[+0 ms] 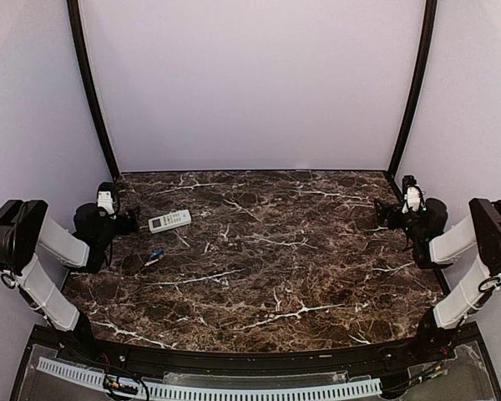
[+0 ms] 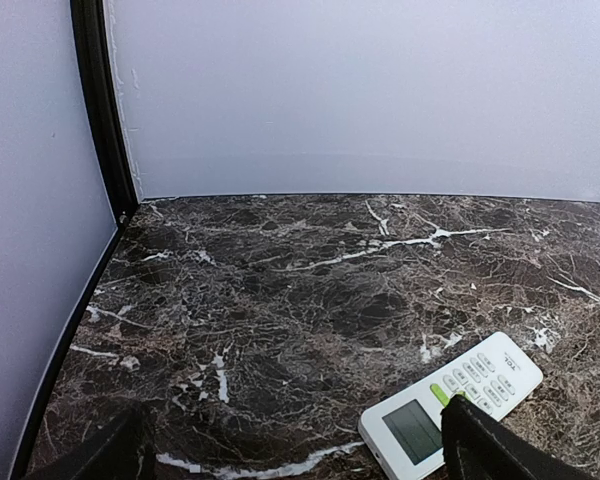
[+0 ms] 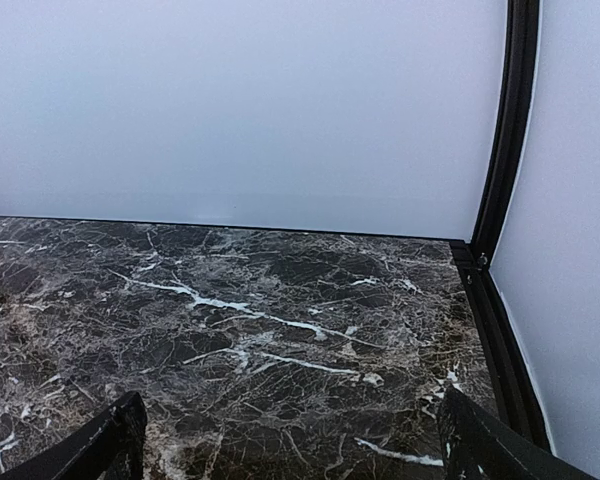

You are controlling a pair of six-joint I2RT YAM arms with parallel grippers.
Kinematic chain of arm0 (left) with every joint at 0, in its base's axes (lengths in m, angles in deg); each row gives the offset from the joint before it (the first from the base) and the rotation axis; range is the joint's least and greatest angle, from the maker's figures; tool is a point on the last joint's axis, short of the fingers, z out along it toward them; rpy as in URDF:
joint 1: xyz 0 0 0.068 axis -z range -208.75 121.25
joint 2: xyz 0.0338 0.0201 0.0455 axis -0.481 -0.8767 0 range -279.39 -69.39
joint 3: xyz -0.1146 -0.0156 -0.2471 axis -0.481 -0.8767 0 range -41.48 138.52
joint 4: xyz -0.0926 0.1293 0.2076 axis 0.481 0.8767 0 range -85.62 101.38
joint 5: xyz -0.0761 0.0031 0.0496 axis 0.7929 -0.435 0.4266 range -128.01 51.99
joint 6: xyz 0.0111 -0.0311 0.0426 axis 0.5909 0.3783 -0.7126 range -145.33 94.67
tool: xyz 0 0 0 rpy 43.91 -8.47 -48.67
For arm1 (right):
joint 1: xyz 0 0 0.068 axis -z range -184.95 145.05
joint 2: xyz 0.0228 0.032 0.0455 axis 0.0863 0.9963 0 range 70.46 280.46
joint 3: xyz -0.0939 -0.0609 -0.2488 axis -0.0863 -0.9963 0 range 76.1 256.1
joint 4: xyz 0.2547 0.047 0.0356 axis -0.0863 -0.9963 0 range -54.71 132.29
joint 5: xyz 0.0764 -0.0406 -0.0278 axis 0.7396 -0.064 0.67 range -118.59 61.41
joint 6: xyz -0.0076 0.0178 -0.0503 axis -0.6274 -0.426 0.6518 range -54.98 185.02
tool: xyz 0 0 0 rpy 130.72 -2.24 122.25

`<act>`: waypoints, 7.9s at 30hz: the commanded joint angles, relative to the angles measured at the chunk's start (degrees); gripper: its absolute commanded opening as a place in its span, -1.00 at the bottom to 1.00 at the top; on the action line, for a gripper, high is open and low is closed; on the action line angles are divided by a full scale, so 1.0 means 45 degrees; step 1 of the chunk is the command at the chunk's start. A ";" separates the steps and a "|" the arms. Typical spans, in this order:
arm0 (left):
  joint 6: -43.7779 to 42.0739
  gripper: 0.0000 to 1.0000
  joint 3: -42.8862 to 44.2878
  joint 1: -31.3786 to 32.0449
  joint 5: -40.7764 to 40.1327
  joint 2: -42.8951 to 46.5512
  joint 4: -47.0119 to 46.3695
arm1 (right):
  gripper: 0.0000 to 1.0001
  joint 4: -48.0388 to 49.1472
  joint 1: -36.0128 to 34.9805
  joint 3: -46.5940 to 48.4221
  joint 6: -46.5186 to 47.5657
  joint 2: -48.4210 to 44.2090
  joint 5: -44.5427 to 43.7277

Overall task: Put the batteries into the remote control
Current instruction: Pick up the remote control from the center of the board, then pass from the left arm to the right, then pass from the right arm to the left, then remove the battery cover from the remote control.

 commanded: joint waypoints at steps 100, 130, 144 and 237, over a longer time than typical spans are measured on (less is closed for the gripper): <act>-1.0741 -0.87 0.9966 0.7722 0.2894 0.0463 1.1787 | 0.96 -1.7883 -0.9020 1.2510 -0.3033 -0.1921 0.1809; -1.1497 -0.92 0.8713 1.1337 0.0187 0.1401 1.0501 | -1.00 -1.7719 -1.0959 1.3912 -0.2527 0.1214 0.3855; -0.0927 0.97 0.9294 1.1332 0.2116 0.3062 1.0094 | -1.00 -1.0671 -1.1820 0.8658 0.3481 -0.2491 -0.0387; 0.4721 -1.00 0.5484 1.0802 0.0631 0.3672 0.2949 | 0.43 -0.7146 -1.2225 0.9035 -0.9316 0.0406 0.1283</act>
